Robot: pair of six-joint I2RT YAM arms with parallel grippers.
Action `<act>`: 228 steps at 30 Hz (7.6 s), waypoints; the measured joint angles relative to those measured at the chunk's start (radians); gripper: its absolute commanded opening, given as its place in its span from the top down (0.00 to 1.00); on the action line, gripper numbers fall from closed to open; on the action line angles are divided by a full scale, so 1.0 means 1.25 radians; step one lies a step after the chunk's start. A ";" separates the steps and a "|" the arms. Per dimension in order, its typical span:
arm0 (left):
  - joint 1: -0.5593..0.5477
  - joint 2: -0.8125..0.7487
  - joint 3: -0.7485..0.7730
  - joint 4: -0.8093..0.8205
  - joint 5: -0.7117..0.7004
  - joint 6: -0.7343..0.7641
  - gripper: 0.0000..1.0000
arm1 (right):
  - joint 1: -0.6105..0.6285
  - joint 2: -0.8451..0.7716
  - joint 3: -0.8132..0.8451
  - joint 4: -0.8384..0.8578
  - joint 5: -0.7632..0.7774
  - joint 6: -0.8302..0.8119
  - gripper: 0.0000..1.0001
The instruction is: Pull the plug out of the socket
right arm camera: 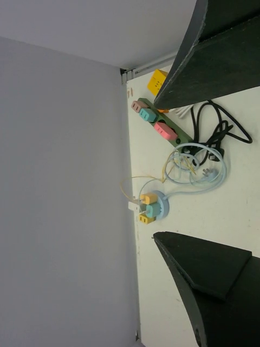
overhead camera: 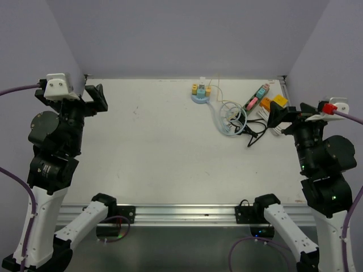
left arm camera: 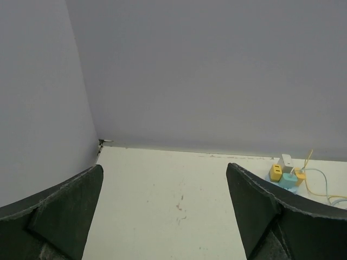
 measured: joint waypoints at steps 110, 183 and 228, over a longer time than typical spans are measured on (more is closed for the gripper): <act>-0.050 0.216 -0.504 0.016 0.385 -0.413 0.13 | 0.477 0.567 -0.233 0.080 -0.211 0.222 0.26; -0.296 0.500 -0.376 -0.071 0.136 -0.695 1.00 | 0.468 0.764 -0.553 0.706 -0.230 0.537 0.28; -0.161 0.412 -0.515 0.122 0.278 -0.744 1.00 | 0.348 0.972 -0.554 1.068 -0.502 0.712 1.00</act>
